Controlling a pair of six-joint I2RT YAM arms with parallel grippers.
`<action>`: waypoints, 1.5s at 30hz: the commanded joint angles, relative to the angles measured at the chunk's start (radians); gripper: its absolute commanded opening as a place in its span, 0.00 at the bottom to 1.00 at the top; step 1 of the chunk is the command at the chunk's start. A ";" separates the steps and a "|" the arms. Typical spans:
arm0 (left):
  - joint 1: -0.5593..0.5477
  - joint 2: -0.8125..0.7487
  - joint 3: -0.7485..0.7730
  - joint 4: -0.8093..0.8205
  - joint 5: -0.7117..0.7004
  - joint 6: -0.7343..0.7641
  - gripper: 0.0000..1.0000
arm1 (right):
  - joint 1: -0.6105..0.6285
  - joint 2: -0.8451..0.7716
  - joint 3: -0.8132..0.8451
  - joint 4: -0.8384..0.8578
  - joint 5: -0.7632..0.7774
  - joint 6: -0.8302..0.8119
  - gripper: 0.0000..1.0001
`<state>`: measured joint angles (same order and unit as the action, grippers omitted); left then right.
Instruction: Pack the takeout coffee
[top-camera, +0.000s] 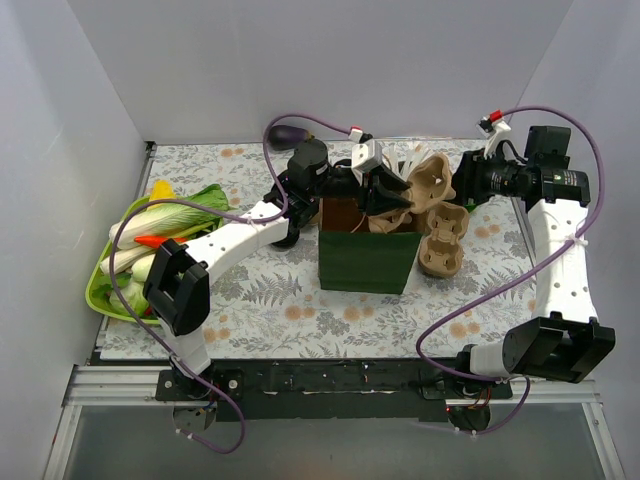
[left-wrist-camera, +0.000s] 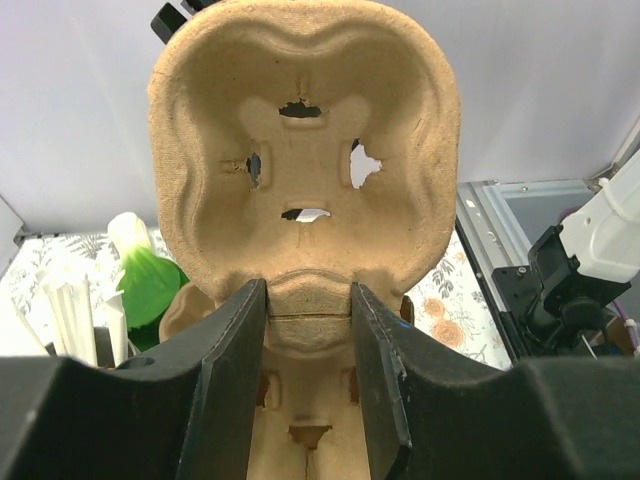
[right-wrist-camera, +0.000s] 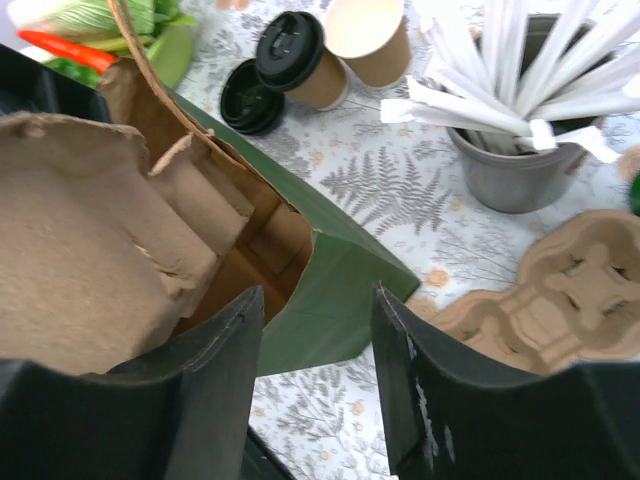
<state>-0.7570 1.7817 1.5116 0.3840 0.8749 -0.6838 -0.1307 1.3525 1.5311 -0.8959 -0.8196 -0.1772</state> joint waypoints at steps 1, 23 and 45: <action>-0.005 -0.113 -0.010 -0.111 -0.036 0.049 0.00 | 0.000 -0.003 -0.057 0.075 -0.119 0.088 0.56; 0.004 -0.196 -0.079 -0.214 -0.166 0.046 0.00 | 0.121 0.039 -0.134 0.000 0.022 0.058 0.56; 0.008 -0.168 0.172 -0.664 -0.188 0.243 0.00 | 0.123 0.020 -0.108 0.018 0.000 0.079 0.43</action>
<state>-0.7536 1.6073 1.5738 -0.1684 0.6811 -0.4686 -0.0109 1.3861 1.3781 -0.8894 -0.7933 -0.1070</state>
